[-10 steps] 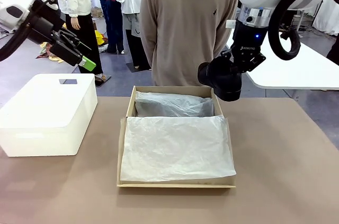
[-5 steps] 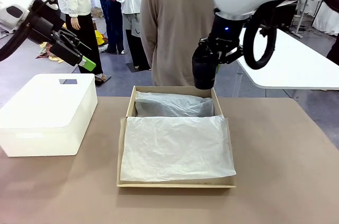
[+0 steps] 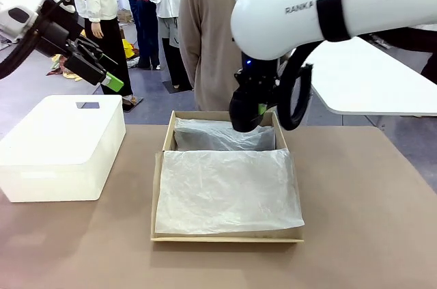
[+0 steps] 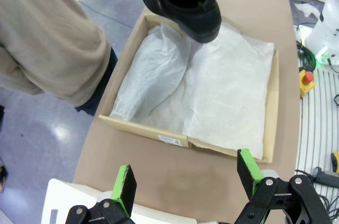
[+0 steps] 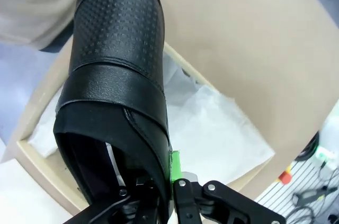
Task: Pack the shoes into the box.
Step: Place the other shoe of the Shoes into the Shoes Box.
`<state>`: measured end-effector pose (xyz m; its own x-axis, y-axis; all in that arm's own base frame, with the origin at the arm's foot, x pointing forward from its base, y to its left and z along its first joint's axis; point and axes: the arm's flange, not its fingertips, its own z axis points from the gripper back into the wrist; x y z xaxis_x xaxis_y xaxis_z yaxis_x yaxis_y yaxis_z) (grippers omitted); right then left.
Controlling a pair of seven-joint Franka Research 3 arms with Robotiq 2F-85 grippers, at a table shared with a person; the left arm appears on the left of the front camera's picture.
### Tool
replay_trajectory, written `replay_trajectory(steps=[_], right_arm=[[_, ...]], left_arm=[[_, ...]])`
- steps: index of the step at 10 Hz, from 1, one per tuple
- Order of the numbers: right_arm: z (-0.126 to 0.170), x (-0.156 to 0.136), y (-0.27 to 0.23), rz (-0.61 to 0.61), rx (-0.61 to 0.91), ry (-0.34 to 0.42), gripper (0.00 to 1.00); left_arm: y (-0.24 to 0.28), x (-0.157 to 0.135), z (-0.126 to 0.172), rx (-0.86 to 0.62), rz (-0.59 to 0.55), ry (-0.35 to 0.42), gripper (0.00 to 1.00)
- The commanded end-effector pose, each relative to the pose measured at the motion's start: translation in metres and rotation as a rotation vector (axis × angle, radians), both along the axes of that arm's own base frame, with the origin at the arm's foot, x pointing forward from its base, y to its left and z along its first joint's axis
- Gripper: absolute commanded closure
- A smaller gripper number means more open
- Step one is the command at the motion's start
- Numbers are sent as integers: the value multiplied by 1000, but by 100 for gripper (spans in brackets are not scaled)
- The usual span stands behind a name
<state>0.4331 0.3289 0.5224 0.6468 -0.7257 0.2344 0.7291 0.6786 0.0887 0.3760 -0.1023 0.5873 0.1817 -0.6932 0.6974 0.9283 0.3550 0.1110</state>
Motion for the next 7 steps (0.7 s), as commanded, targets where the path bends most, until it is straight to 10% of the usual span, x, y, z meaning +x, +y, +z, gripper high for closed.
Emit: replay_trajectory(steps=[1, 7], right_arm=[[2, 19, 26, -104, 63, 1, 100], [-16, 27, 38, -152, 114, 51, 100]], left_arm=[[1, 0, 0, -12, -17, -6, 0], [1, 0, 0, -12, -17, -6, 0]])
